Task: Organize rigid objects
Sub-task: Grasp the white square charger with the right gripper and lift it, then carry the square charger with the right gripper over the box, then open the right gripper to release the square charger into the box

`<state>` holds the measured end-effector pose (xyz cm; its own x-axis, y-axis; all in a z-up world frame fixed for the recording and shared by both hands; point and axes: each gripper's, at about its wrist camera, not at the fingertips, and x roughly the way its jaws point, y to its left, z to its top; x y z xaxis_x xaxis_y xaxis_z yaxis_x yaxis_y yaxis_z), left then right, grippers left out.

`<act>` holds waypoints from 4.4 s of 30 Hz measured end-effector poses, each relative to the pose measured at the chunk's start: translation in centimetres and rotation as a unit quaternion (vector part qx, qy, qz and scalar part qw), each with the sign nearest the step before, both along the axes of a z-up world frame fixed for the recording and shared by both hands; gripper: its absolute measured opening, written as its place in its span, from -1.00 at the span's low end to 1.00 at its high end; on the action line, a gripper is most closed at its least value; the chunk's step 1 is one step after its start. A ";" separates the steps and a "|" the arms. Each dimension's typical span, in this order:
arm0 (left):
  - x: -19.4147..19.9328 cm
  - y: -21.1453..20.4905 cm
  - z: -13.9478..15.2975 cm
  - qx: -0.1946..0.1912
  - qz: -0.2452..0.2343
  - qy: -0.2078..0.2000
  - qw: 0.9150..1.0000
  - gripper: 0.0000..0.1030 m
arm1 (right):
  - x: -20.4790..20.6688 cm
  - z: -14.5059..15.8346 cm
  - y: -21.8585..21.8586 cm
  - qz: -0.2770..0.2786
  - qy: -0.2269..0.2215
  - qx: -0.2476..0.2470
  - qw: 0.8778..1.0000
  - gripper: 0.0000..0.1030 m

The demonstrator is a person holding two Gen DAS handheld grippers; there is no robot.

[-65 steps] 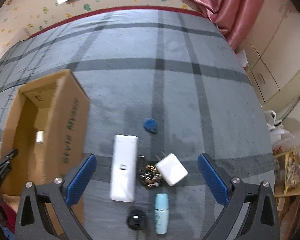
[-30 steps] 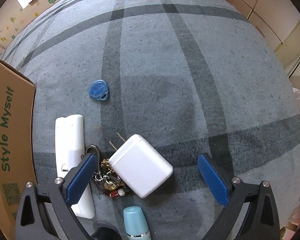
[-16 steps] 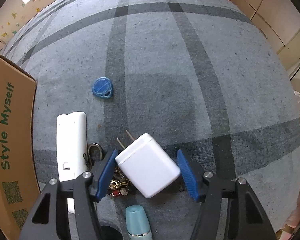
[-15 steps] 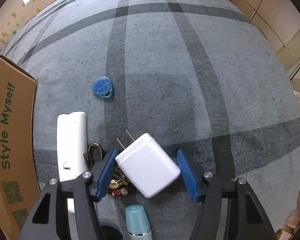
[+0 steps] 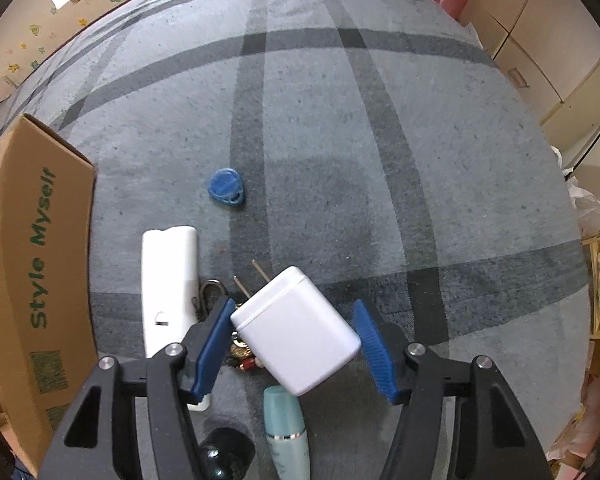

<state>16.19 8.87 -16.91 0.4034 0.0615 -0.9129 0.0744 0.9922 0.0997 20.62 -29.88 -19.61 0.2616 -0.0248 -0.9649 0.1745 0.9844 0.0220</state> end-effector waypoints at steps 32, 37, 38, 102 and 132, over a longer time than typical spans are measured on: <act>0.0 0.5 -0.1 -0.014 0.000 0.003 1.000 -0.73 | 0.4 10.2 13.2 0.113 -0.066 0.002 0.991 0.27; 0.1 0.6 -0.2 -0.015 -0.001 0.003 1.000 -0.73 | 0.6 10.7 15.7 0.131 -0.073 0.007 0.989 0.27; 0.1 0.6 -0.2 -0.015 0.000 0.003 1.000 -0.73 | 0.7 10.7 16.3 0.136 -0.073 0.010 0.988 0.27; -0.2 0.1 -0.2 -0.002 0.000 -0.002 1.000 -0.72 | 1.4 -2.2 28.6 0.183 0.041 0.000 0.982 0.29; 0.0 0.2 -0.3 -0.006 0.002 0.003 1.000 -0.72 | -1.7 4.6 27.7 0.204 -0.023 -0.018 0.979 0.88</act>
